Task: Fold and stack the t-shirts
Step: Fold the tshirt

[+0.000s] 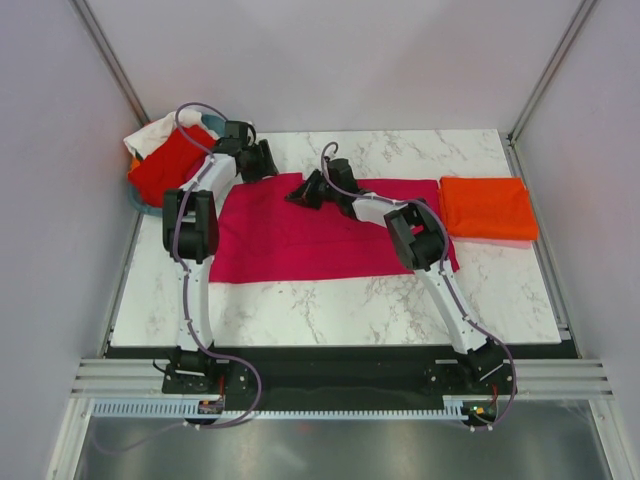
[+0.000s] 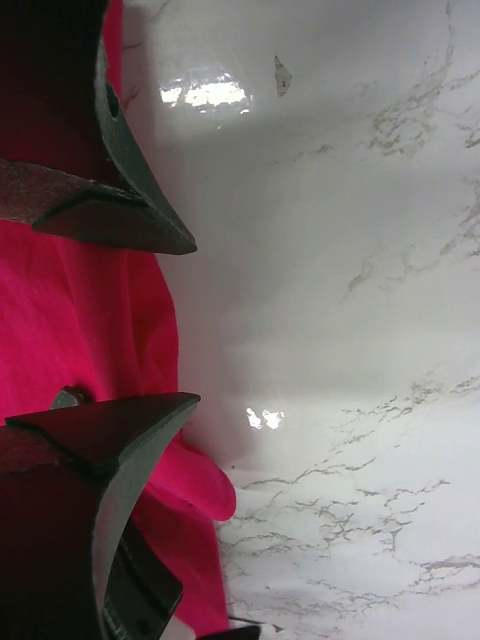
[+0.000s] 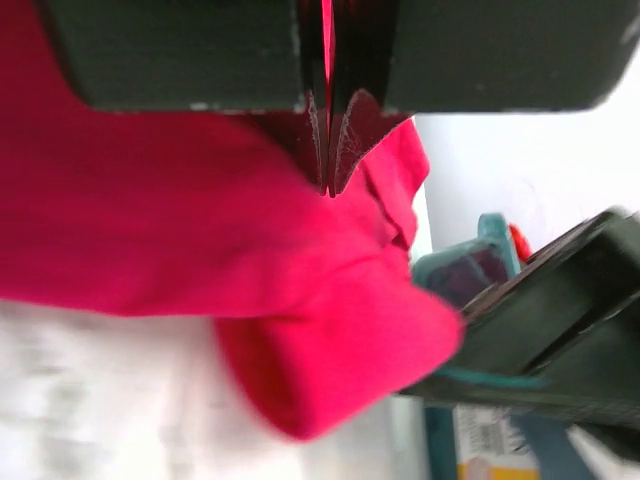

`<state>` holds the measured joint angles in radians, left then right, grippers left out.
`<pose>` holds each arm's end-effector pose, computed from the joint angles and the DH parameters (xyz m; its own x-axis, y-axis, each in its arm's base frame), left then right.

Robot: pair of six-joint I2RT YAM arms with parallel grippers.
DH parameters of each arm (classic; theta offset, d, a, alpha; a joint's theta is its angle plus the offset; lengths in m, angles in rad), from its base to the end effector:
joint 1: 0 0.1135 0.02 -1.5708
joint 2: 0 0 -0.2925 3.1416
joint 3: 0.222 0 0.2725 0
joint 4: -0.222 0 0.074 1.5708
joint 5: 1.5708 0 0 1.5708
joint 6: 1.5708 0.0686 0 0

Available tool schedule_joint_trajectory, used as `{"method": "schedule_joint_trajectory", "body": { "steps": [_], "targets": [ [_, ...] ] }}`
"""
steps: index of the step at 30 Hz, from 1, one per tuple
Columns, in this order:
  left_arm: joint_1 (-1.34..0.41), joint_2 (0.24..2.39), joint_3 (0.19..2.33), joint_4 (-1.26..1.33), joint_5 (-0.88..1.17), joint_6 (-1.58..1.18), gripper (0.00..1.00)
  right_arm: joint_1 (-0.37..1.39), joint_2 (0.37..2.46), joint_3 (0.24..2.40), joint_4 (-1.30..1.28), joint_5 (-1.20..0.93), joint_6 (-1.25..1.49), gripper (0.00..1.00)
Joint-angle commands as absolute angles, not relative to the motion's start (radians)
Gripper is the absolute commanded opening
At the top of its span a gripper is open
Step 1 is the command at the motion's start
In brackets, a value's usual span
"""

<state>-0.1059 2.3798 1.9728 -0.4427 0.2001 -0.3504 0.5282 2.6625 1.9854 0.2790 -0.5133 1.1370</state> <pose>0.5880 -0.0762 0.1592 -0.7818 -0.2552 -0.5688 -0.0365 0.9296 -0.3669 0.5424 0.3555 0.0767 -0.8939 0.3936 -0.2147 -0.0450 0.3976 0.9164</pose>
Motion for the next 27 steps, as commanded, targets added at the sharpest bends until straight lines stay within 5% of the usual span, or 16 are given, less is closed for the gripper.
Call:
{"method": "schedule_joint_trajectory", "body": {
  "steps": [1,12,23,27],
  "targets": [
    [-0.107,2.349,1.971,-0.446,0.252,-0.322,0.64,0.532,2.709,2.029,0.265,-0.476,1.21,0.0],
    [-0.176,2.214,1.761,-0.427,0.219,-0.305,0.43,0.532,2.723,2.007,0.239,-0.457,1.23,0.0],
    [-0.273,1.882,1.286,-0.091,0.147,-0.305,0.37,0.532,2.698,1.965,0.259,-0.462,1.227,0.0],
    [-0.275,1.803,1.204,-0.051,0.265,-0.347,0.33,0.532,2.697,1.965,0.275,-0.466,1.232,0.0]
  ]
}}
